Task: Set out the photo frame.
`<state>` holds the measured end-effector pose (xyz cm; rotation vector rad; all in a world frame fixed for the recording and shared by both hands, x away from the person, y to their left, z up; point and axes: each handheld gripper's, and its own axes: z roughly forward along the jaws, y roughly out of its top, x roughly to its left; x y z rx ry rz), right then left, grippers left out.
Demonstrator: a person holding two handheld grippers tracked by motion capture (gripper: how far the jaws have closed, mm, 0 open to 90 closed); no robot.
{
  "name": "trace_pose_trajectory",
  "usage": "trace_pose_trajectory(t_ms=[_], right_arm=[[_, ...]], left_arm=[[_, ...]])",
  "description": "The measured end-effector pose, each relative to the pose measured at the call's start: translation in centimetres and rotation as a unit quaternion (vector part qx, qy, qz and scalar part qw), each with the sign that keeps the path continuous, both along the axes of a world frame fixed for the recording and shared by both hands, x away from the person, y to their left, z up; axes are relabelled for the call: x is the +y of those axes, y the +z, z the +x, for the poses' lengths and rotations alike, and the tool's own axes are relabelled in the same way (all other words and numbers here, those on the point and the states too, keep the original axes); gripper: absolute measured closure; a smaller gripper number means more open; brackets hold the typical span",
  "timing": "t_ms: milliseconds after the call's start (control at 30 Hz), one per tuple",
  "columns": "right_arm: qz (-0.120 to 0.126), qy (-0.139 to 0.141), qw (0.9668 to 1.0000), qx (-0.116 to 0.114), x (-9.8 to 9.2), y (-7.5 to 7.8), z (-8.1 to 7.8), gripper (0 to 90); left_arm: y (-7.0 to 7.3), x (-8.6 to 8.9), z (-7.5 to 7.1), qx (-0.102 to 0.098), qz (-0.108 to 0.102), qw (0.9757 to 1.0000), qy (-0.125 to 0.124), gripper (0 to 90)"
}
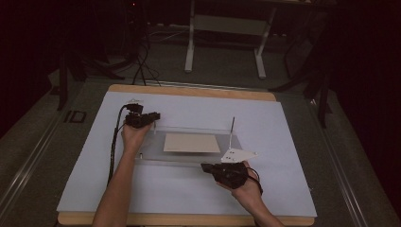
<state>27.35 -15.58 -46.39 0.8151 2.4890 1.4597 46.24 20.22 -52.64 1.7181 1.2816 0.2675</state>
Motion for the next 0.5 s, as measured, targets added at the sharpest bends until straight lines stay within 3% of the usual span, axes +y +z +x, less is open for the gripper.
trace_pose_trajectory(t_ms=[133,500], right_arm=[[0.0,0.0,1.0,0.0,0.0,0.1,0.1,90.0],[0.005,-0.001,1.0,-0.003,0.0,0.6,0.4,90.0]], left_arm=[[0.5,-0.1,-0.4,-0.012,0.019,0.9997,-0.01,69.1],[1.8,0.9,-2.2,-0.055,0.007,0.9984,-0.014,63.8]])
